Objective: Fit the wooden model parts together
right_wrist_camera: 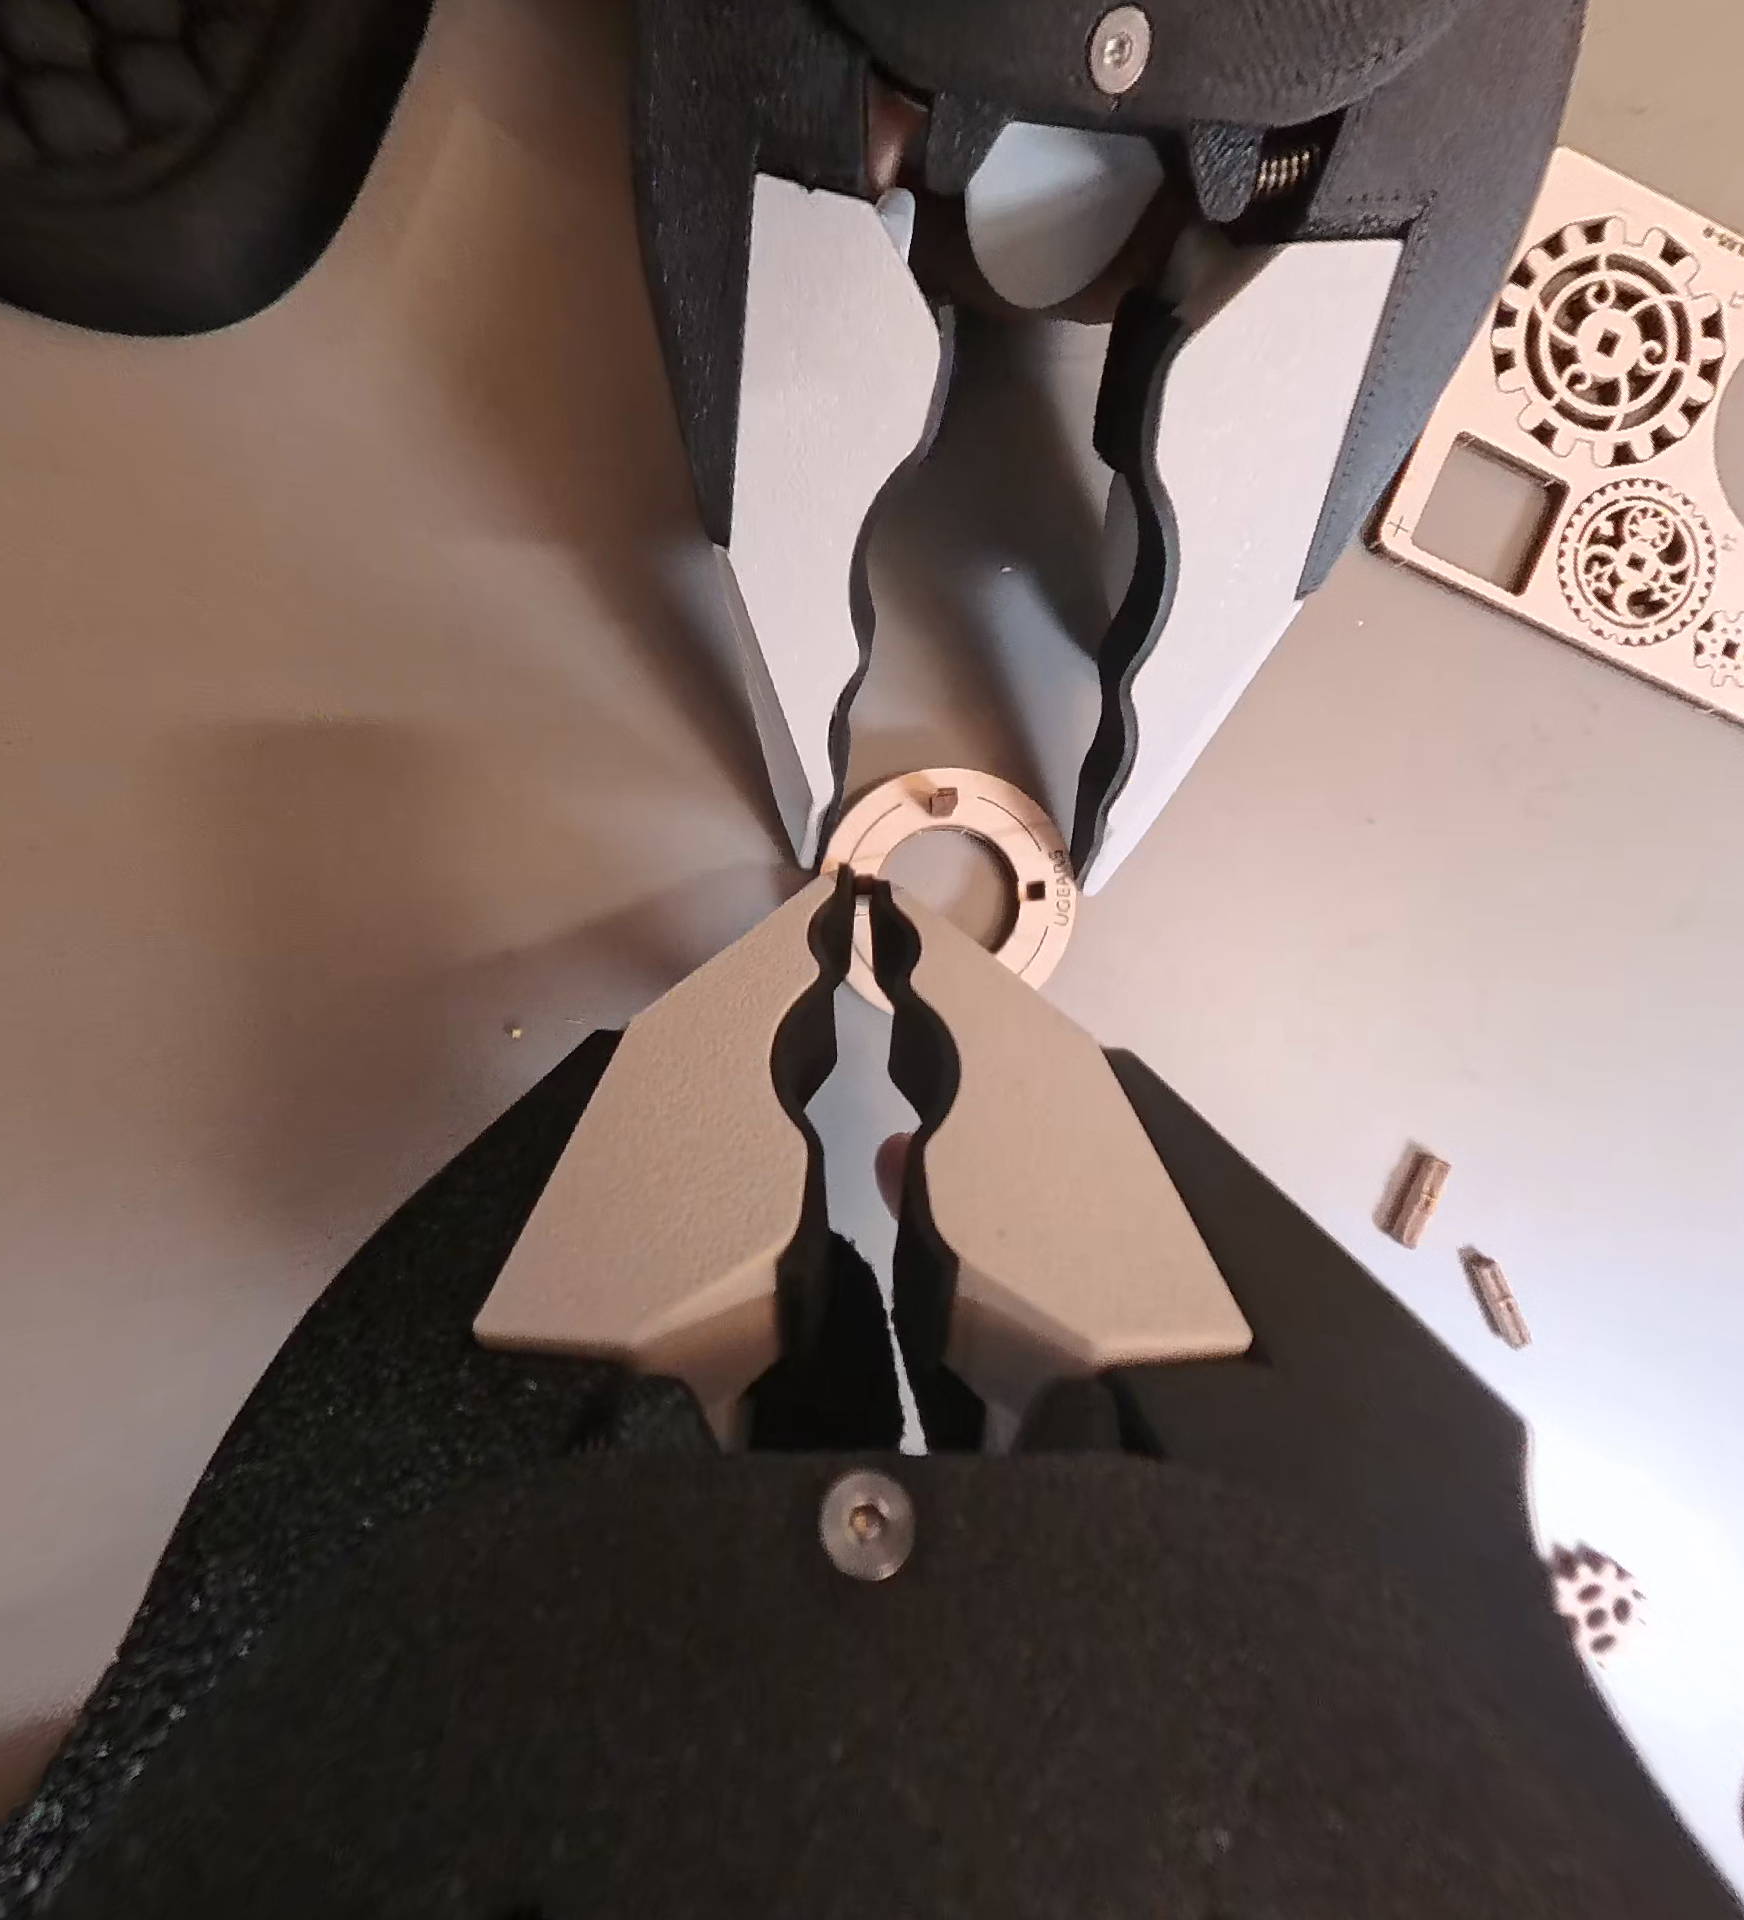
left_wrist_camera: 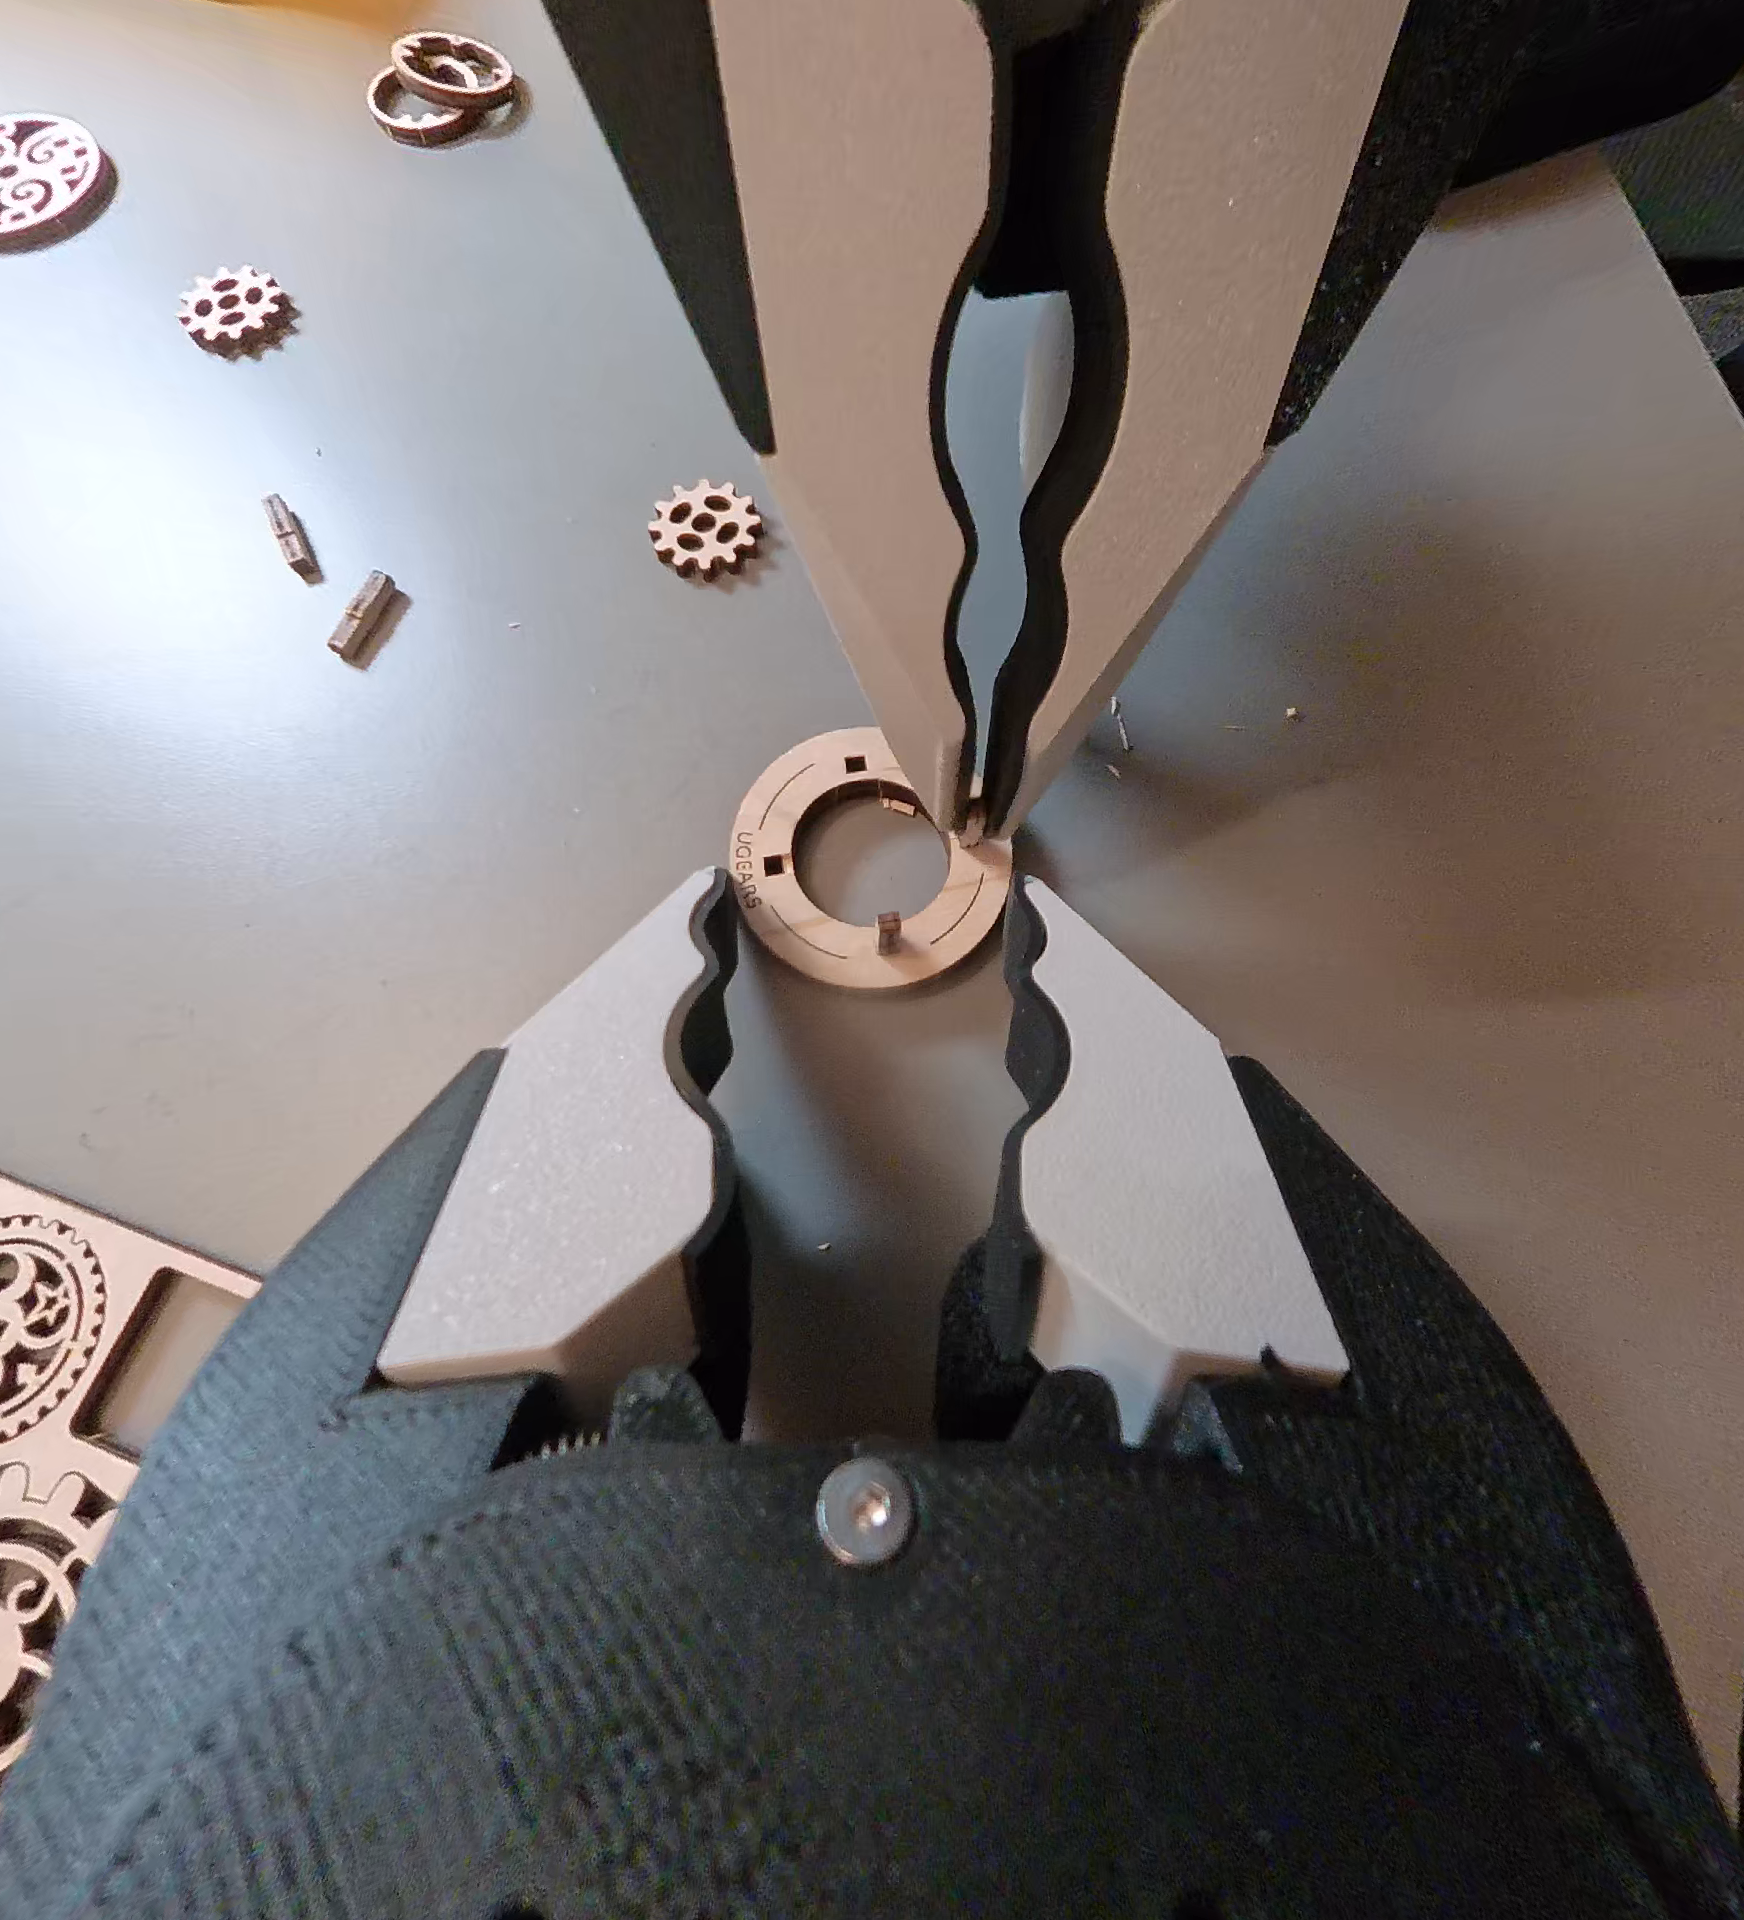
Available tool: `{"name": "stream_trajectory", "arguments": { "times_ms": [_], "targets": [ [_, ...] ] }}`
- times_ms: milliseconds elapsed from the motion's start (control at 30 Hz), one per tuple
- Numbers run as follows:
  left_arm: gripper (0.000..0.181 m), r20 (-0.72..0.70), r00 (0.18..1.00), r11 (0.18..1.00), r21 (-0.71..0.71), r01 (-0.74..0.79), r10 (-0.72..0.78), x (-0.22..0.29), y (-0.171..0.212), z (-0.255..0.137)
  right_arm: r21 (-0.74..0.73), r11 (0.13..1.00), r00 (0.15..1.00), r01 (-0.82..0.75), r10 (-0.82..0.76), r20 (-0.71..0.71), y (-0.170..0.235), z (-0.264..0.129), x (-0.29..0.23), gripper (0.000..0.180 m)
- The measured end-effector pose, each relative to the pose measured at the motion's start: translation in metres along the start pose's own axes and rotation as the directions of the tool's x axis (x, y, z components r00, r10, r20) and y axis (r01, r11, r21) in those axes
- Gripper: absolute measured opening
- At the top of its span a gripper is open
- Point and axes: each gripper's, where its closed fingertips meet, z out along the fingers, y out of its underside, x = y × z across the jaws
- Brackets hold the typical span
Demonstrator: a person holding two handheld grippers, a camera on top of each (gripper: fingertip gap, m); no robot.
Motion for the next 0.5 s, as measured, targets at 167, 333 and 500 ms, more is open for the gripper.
{"name": "stream_trajectory", "arguments": {
  "times_ms": [167, 333, 500],
  "targets": [
    [0.051, 0.001, 1.0, 1.0, 0.0, 0.0, 0.0, 0.0, 0.0, 0.0, -0.007, 1.0, 1.0, -0.012, 0.012, -0.007, 0.0029, -0.0001, 0.0, 0.001],
    [0.051, 0.001, 1.0, 1.0, -0.001, -0.001, 0.001, 0.0, 0.0, -0.0002, -0.013, 0.999, 0.999, -0.035, 0.035, -0.006, 0.0051, 0.0008, -0.0005, 0.001],
    [0.051, 0.001, 1.0, 1.0, 0.0, -0.002, 0.002, 0.0002, -0.0002, -0.0002, -0.061, 0.998, 1.0, -0.006, 0.005, -0.01, 0.006, 0.0013, -0.0008, 0.001]
  ]
}}
